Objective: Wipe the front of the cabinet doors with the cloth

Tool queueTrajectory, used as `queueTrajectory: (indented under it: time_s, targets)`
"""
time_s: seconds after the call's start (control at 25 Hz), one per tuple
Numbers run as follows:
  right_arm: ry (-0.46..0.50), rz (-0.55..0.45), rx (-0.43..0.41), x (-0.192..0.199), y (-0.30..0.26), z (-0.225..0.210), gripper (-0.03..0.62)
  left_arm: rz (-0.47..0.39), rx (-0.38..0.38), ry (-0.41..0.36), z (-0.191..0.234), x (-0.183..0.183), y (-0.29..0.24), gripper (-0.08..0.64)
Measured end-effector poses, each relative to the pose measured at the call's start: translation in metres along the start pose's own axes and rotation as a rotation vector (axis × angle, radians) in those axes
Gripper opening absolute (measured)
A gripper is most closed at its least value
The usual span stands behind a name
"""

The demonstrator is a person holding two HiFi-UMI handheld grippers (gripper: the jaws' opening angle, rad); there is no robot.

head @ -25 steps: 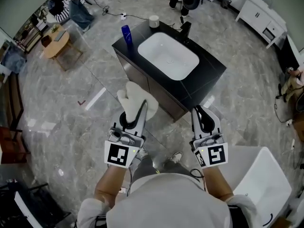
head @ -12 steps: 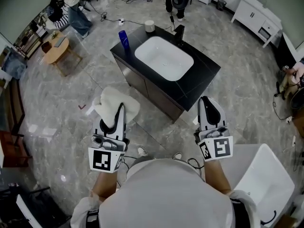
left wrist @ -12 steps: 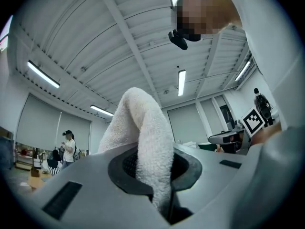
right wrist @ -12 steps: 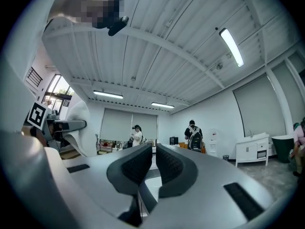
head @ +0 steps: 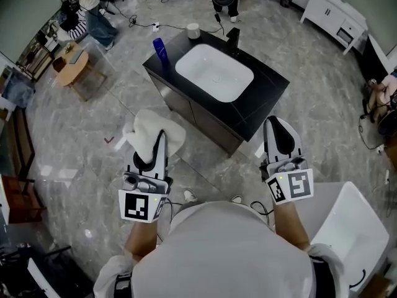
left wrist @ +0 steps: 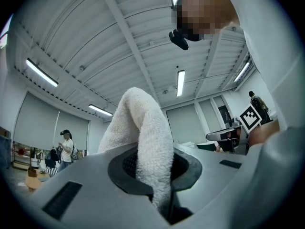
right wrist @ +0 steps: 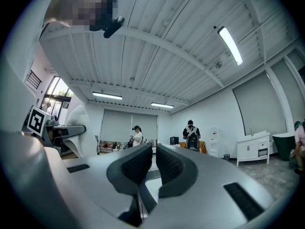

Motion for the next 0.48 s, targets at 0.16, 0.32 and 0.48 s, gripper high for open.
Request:
queueTrajectory:
  time_s: [0.16, 0.32, 0.48]
  targets:
    - [-0.003, -0.009, 0.013, -0.005, -0.006, -0.008, 0.054, -0.024, 0.0, 0.03, 0.002, -0.006, 0.0, 0.061]
    - [0.006, -0.022, 0.022, -0.009, -0.004, -0.013, 0.054, -0.037, -0.001, 0.017, 0.001, -0.01, 0.001, 0.061]
    - [0.005, -0.029, 0.026, -0.011, -0.001, -0.014, 0.054, -0.035, -0.007, 0.021, -0.002, -0.009, 0.004, 0.061]
Point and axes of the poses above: the fingertips, and each gripper's own axes: y backward along the fingers, z to its left, x out of its underside, the point moved 4 cm from there along y, backward along the fingers, and after that the axes turned 3 degrees about z, right-handed, at the moved point
